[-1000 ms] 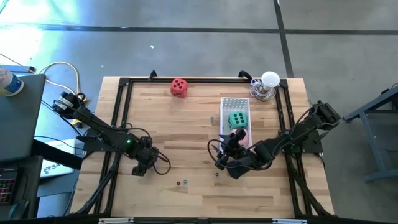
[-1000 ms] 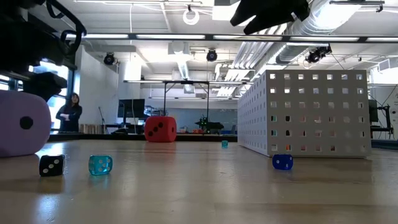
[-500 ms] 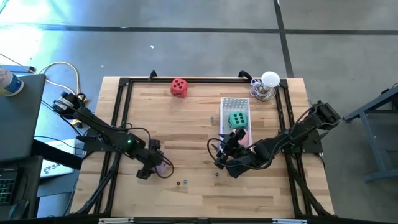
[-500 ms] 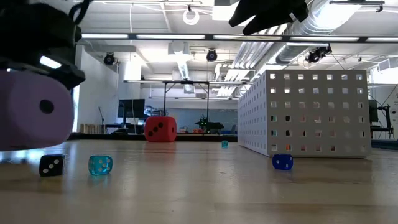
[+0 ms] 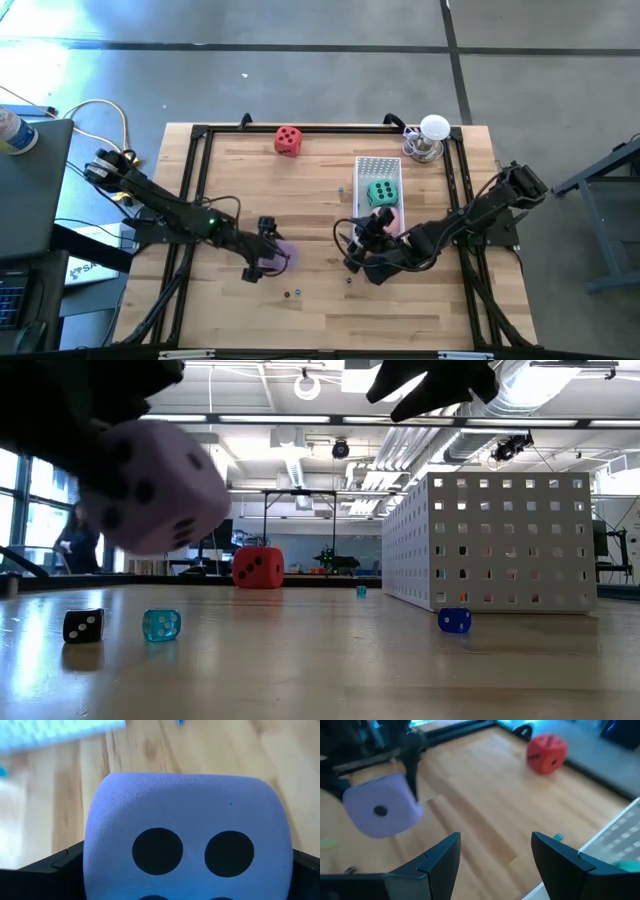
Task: Pick & Place Dice
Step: Put the purple die into the white bin
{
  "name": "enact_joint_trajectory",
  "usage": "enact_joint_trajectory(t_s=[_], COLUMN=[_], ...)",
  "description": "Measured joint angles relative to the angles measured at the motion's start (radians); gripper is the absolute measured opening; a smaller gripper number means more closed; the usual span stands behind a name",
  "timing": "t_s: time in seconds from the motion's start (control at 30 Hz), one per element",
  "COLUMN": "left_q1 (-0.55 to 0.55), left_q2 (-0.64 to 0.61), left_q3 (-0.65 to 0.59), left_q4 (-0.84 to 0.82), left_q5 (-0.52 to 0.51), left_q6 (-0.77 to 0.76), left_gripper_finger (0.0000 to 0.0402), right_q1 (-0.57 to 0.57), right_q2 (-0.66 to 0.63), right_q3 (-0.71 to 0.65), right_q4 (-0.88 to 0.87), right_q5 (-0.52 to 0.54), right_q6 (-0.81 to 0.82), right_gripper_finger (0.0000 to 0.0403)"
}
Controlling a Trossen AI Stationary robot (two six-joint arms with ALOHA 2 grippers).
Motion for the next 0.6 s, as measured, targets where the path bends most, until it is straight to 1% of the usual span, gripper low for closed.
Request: enact_joint_trajectory(t_s=[0.13,0.27,0.33,0.4,0.6], left_q1=[0.023,0.041,0.045,0.045,0.045], left_q2=[0.0,0.0,-0.001,-0.001,-0.002], left_q3=[0.0,0.001,0.001,0.002,0.002], left_q4=[0.153,0.294,0.342,0.372,0.414], left_q5=[0.0,0.001,0.0,0.0,0.001], left_q6=[0.115,0.194,0.222,0.242,0.262], left_gripper_finger=[0.04,0.04,0.04,0.04,0.04], right_q1=[-0.025,-0.043,-0.045,-0.045,-0.042], right_q2=[0.0,0.0,0.0,0.0,-0.001], right_q3=[0.0,0.0,0.0,0.0,0.0], right_q4=[0.023,0.073,0.1,0.134,0.287], right_q5=[-0.125,-0.171,-0.175,-0.183,-0.273], right_q6=[0.038,0.05,0.048,0.019,-0.156], right_gripper_finger=[0.0235,0.0235,0.0235,0.0235,0.0235])
